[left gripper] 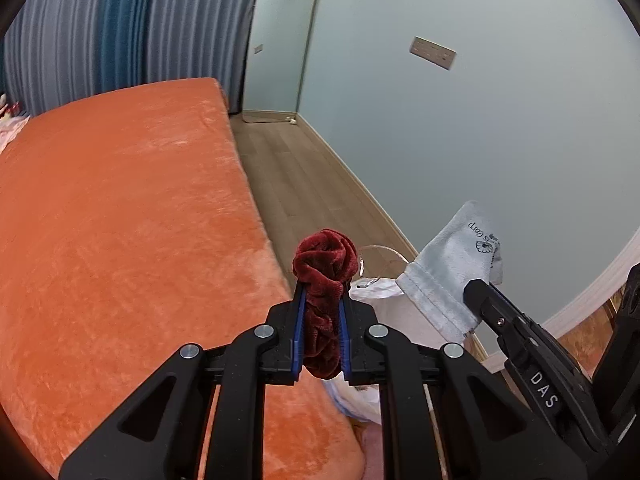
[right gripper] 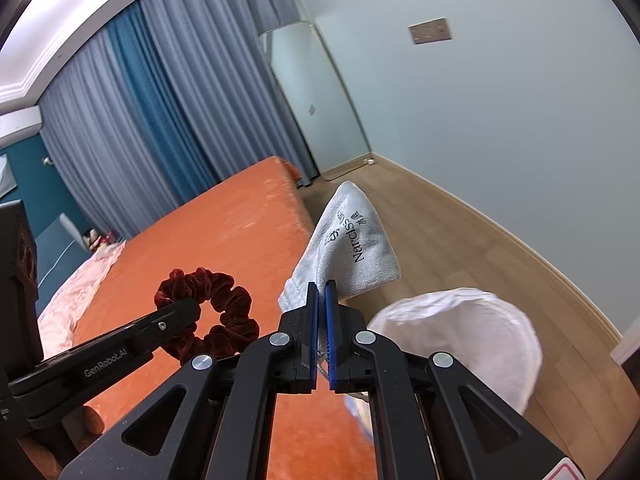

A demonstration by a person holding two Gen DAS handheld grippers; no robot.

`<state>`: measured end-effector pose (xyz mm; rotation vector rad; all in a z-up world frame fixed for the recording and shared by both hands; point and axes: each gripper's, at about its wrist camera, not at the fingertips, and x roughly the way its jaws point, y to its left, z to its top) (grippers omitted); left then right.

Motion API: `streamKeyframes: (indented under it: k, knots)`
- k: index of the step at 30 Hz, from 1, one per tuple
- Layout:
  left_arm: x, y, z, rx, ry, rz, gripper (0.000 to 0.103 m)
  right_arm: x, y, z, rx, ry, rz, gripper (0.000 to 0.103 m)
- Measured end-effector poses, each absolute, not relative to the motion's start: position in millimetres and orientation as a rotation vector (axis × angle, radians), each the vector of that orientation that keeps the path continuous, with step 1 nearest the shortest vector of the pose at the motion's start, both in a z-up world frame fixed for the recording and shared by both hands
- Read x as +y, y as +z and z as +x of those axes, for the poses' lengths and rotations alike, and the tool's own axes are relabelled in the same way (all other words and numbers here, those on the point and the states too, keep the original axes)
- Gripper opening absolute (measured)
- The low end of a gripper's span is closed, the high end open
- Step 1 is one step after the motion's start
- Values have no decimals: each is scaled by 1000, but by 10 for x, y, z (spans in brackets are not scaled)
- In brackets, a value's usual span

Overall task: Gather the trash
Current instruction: 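Carry the red scrunchie and grey pouch over the wastebasket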

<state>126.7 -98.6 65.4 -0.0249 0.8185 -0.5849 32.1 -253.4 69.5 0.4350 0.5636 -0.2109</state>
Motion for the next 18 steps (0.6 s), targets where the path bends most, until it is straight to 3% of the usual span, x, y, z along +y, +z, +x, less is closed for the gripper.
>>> streamKeyframes:
  k: [18]
  knots:
    - [-1715, 627, 1050, 829, -731, 41, 14, -2969, 554, -59, 557, -316, 491, 4]
